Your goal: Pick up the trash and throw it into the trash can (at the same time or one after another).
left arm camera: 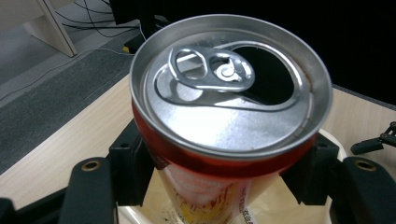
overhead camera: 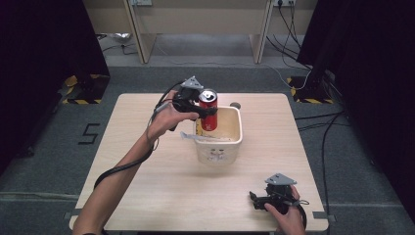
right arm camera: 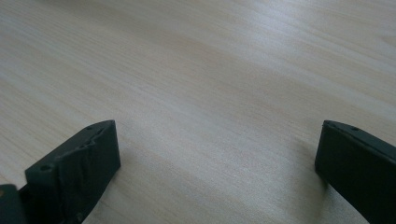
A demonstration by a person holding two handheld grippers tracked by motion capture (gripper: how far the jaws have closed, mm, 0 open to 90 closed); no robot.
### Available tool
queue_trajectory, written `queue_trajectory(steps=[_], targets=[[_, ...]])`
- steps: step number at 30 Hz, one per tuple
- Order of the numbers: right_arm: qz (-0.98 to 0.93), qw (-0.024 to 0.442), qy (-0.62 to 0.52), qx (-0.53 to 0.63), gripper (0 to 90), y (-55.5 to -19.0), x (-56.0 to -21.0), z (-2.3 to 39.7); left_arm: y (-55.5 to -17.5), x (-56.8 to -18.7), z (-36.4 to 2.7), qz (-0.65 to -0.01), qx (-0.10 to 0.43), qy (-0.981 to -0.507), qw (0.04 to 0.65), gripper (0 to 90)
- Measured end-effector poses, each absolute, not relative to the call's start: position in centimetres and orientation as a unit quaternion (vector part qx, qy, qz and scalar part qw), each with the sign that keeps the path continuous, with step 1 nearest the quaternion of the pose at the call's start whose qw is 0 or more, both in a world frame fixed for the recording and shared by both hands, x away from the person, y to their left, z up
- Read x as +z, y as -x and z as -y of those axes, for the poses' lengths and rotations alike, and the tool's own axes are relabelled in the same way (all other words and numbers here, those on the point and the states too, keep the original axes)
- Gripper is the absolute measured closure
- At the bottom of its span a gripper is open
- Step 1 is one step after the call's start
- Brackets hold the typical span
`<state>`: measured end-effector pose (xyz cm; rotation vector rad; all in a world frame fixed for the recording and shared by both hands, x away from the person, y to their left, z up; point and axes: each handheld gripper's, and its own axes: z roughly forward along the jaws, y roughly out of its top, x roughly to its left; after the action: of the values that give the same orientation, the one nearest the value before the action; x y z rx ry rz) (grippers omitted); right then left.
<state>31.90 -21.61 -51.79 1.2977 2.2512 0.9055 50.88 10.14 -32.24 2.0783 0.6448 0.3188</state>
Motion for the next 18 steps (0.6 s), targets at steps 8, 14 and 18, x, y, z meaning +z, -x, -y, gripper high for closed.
queue_trajectory(steps=[8, 14, 18], targets=[[-0.803, 0.194, -0.462, 0.323, 0.3, -31.9, -51.8, 21.6, -51.1, -32.6, -9.8, -0.256, 0.127, -0.847, 0.448, 34.2], [-0.803, 0.194, -0.462, 0.323, 0.3, -31.9, -51.8, 21.6, -51.1, -33.0, -9.5, -0.252, 0.123, -0.851, 0.443, 34.2], [-0.803, 0.193, -0.462, 0.323, 0.3, -31.9, -51.8, 21.6, -51.3, -33.3, -9.4, -0.253, 0.117, -0.854, 0.439, 34.0]])
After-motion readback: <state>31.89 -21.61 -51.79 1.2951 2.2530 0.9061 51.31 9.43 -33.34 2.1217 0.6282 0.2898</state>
